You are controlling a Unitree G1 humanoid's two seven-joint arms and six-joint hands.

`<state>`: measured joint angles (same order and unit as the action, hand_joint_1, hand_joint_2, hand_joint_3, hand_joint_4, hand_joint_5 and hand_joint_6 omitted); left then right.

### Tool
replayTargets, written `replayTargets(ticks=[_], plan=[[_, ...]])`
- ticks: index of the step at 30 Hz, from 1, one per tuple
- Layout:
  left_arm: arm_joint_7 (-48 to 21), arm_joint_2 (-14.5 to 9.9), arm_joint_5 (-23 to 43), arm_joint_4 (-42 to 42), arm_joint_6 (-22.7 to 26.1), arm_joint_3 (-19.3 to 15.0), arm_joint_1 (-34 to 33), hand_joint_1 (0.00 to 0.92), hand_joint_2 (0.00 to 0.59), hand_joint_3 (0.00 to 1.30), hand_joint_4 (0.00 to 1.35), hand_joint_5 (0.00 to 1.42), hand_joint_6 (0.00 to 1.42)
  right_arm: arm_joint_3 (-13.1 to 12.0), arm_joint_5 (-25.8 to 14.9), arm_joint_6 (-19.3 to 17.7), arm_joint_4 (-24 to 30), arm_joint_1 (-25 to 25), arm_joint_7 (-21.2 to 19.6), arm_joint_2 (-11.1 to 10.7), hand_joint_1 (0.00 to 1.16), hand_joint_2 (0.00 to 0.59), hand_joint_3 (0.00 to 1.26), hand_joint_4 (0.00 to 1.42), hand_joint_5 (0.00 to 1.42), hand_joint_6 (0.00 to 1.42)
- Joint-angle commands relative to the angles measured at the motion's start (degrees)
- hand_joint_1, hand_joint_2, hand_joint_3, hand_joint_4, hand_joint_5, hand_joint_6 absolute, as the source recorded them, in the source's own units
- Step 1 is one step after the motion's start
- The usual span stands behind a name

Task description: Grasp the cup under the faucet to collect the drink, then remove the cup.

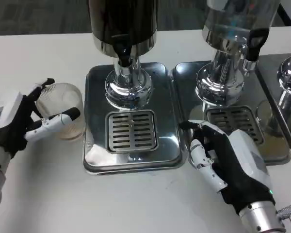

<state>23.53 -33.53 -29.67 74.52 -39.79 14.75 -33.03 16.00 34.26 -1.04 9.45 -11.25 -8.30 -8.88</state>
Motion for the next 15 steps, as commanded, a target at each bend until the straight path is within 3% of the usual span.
replayTargets(ticks=[1,4,8,15], plan=[[-2.86,-0.82,0.47,0.43,0.53,-0.14,0.79,0.000,0.000,0.12,0.15,0.48,0.68,-0.12,-0.49,0.09,0.14,-0.20,0.22,0.05,0.06,0.555,0.35,0.24,0.27,0.41],[-3.98,-1.04,-0.29,0.43,0.83,0.67,0.46,0.000,0.000,0.09,0.12,0.45,0.63,-0.06,-0.44,0.08,0.27,-0.18,0.26,0.01,0.06,0.555,0.35,0.24,0.26,0.41],[-4.29,-1.03,-0.95,0.40,1.33,1.39,0.13,0.098,0.003,0.06,0.10,0.43,0.61,-0.10,-0.56,0.12,0.39,-0.01,0.40,0.05,0.06,0.555,0.35,0.24,0.27,0.41],[-3.83,-0.91,-1.20,0.28,1.26,2.11,-0.09,0.232,0.033,0.08,0.16,0.52,0.74,-0.10,-0.60,0.27,0.84,-0.32,0.42,0.10,0.06,0.555,0.35,0.24,0.27,0.41]])
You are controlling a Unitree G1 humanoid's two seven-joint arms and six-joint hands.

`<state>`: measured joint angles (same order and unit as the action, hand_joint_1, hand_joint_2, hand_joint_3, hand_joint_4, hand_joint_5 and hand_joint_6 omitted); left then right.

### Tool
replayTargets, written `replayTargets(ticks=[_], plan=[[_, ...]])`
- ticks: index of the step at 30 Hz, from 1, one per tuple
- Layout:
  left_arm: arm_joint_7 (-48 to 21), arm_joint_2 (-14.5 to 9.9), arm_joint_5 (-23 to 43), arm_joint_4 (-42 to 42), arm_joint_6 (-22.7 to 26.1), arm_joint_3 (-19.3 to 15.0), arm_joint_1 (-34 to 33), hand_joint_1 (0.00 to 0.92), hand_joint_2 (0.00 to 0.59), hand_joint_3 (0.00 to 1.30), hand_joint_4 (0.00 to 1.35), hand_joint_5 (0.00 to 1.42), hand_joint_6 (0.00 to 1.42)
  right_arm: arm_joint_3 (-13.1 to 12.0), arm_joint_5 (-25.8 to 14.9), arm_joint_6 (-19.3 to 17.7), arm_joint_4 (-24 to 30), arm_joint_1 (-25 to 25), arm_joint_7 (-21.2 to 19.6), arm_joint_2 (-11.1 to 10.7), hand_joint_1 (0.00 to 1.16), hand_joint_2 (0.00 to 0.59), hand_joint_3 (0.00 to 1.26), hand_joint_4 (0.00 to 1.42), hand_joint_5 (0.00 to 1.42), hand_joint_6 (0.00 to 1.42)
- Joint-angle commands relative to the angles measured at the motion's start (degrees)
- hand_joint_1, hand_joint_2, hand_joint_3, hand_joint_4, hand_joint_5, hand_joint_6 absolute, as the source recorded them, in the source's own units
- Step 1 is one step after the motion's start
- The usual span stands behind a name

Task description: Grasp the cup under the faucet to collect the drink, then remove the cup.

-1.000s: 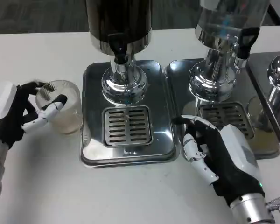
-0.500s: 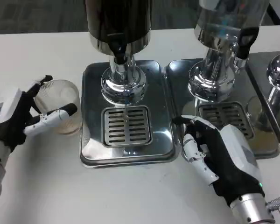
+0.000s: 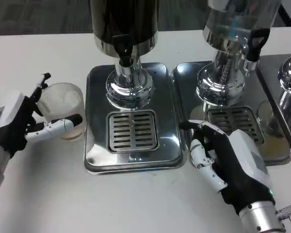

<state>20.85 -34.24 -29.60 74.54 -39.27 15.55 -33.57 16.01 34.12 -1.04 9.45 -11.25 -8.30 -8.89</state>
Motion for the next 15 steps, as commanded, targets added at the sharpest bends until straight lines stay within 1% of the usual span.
replayTargets(ticks=[1,5,7,9,11,12,15], plan=[[-1.21,-0.15,-1.13,0.27,0.73,1.28,0.44,0.238,0.036,0.08,0.16,0.54,0.75,-0.12,-0.51,0.29,0.85,-0.34,0.43,0.13,0.06,0.555,0.35,0.24,0.27,0.41],[0.19,-0.01,-1.10,0.14,0.39,1.40,0.63,0.284,0.060,0.12,0.19,0.58,0.81,-0.09,-0.57,0.32,0.98,-0.60,0.35,0.16,0.06,0.555,0.35,0.24,0.27,0.42],[2.13,0.06,-1.30,-0.04,0.13,1.57,0.86,0.315,0.090,0.16,0.26,0.66,0.94,-0.14,-0.65,0.29,1.02,-0.69,0.35,0.16,0.06,0.555,0.35,0.24,0.27,0.42],[3.39,0.16,-1.20,-0.11,-0.18,1.51,1.02,0.355,0.119,0.24,0.34,0.74,1.05,-0.19,-0.80,0.28,1.06,-0.73,0.40,0.13,0.06,0.555,0.35,0.24,0.27,0.42],[4.35,0.23,-1.14,-0.16,-0.44,1.45,1.16,0.355,0.135,0.29,0.40,0.79,1.12,-0.20,-0.95,0.27,1.15,-0.80,0.46,0.05,0.06,0.555,0.35,0.24,0.27,0.42],[5.11,0.25,-1.21,-0.23,-0.56,1.47,1.23,0.350,0.151,0.34,0.44,0.84,1.17,-0.22,-1.03,0.25,1.20,-0.81,0.51,0.00,0.06,0.555,0.35,0.24,0.27,0.42],[6.79,0.32,-1.15,-0.35,-0.92,1.35,1.40,0.355,0.168,0.41,0.52,0.90,1.23,-0.31,-1.23,0.21,1.23,-0.79,0.53,-0.06,0.06,0.555,0.35,0.24,0.27,0.42]])
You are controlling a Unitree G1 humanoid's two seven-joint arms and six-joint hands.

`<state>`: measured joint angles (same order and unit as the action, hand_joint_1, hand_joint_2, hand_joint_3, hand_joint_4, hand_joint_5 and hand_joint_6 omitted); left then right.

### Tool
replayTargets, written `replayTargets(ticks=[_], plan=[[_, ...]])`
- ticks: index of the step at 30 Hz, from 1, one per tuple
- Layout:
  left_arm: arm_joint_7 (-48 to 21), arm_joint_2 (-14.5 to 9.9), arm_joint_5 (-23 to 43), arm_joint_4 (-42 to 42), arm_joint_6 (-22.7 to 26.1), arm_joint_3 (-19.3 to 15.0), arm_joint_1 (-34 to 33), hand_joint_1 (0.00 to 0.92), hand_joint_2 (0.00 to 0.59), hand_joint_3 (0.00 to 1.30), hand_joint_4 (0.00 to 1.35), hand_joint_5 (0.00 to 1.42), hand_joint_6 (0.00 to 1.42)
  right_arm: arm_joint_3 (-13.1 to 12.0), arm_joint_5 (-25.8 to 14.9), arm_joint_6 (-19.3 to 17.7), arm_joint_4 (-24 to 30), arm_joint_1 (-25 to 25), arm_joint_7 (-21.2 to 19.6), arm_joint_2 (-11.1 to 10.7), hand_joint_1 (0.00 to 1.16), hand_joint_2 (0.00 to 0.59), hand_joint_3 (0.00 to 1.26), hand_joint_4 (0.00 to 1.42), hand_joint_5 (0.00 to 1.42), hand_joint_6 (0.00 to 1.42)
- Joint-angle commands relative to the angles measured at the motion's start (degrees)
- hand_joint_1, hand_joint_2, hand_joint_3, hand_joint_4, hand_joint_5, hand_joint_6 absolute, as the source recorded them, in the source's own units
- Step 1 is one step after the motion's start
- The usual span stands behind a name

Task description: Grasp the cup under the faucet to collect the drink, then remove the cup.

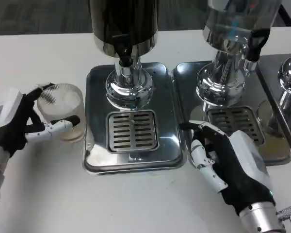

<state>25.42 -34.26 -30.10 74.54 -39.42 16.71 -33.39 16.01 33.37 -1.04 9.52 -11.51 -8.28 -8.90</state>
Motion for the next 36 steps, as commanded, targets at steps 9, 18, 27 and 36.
replayTargets(ticks=[9,18,27,36], plan=[[7.10,0.07,-0.35,-0.78,-2.30,-0.35,2.11,0.350,0.191,0.55,0.67,1.01,1.36,-0.24,-0.58,0.33,1.58,-0.80,0.79,-0.16,0.06,0.555,0.34,0.24,0.27,0.42],[9.08,-1.22,0.17,-1.30,-3.96,-1.28,2.60,0.350,0.192,0.57,0.69,1.02,1.37,-0.21,-0.73,0.14,1.45,-0.73,0.93,-0.07,0.05,0.546,0.34,0.24,0.27,0.41],[9.65,-2.73,0.98,-2.39,-6.91,-3.53,2.50,0.360,0.189,0.57,0.70,1.02,1.36,0.02,-1.01,0.15,1.19,-0.47,0.88,-0.06,0.05,0.544,0.34,0.24,0.27,0.41],[7.11,-3.09,0.03,-4.54,-11.56,-3.00,0.95,0.373,0.185,0.57,0.71,1.02,1.36,0.22,-1.28,-0.10,0.86,-0.13,0.59,0.24,0.05,0.544,0.34,0.24,0.27,0.41]])
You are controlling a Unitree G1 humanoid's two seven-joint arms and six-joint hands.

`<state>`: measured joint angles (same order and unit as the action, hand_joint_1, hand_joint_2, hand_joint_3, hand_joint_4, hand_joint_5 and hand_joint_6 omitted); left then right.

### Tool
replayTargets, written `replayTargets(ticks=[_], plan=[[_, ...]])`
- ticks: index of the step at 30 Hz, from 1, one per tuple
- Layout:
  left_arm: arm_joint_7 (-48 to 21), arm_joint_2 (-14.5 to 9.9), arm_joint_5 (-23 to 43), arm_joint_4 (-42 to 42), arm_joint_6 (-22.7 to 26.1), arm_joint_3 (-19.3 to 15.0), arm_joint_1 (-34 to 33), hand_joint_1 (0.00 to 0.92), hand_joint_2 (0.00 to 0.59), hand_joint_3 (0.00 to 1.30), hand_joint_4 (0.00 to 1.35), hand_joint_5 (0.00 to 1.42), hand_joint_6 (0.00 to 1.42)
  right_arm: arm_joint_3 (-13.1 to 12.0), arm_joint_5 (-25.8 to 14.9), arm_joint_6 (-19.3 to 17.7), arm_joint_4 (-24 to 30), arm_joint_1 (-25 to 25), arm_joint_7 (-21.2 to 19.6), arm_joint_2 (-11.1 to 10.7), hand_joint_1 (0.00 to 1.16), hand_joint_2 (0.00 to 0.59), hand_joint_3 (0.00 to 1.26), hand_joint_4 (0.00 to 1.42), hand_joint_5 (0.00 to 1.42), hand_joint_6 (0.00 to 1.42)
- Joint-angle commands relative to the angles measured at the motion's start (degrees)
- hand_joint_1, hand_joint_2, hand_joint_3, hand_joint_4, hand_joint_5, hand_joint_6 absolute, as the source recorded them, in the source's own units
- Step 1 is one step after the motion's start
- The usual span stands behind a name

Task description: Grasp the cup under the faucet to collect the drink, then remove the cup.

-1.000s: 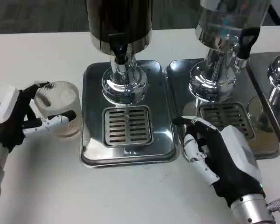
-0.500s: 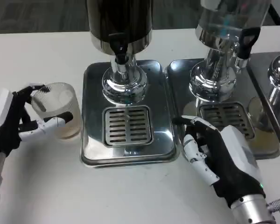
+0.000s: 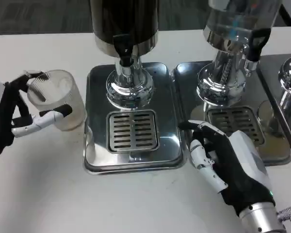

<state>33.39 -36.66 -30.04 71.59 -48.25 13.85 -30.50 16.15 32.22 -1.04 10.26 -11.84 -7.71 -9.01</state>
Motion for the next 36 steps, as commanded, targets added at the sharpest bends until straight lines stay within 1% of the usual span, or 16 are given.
replayTargets(ticks=[1,6,12,21,36], plan=[[-1.13,-0.53,-0.14,-1.76,-2.98,-0.01,-2.18,0.374,0.185,0.58,0.71,1.02,1.36,0.09,-0.10,-0.12,0.06,0.27,-0.06,0.43,0.05,0.544,0.34,0.24,0.27,0.41],[-3.60,0.98,-0.36,-2.34,-3.81,0.76,-3.73,0.385,0.176,0.59,0.71,1.02,1.36,0.02,-0.06,-0.15,0.10,0.11,-0.49,0.88,0.05,0.544,0.34,0.24,0.27,0.41],[-6.32,2.52,-0.98,-2.22,-3.43,1.49,-4.94,0.389,0.176,0.59,0.72,1.02,1.36,-0.04,0.09,-0.31,0.22,-0.25,-1.06,1.50,0.05,0.544,0.34,0.24,0.27,0.41],[-8.97,3.76,-1.90,-1.93,-2.85,2.26,-5.83,0.401,0.171,0.60,0.73,1.01,1.36,-0.02,-0.03,-0.62,0.29,-0.47,-1.83,2.09,0.05,0.544,0.33,0.24,0.27,0.41],[-12.83,5.69,-3.32,-1.65,-1.00,4.75,-7.52,0.400,0.162,0.60,0.73,1.01,1.36,0.28,-0.02,-0.75,0.37,-0.68,-2.91,2.79,0.05,0.554,0.33,0.25,0.27,0.42]])
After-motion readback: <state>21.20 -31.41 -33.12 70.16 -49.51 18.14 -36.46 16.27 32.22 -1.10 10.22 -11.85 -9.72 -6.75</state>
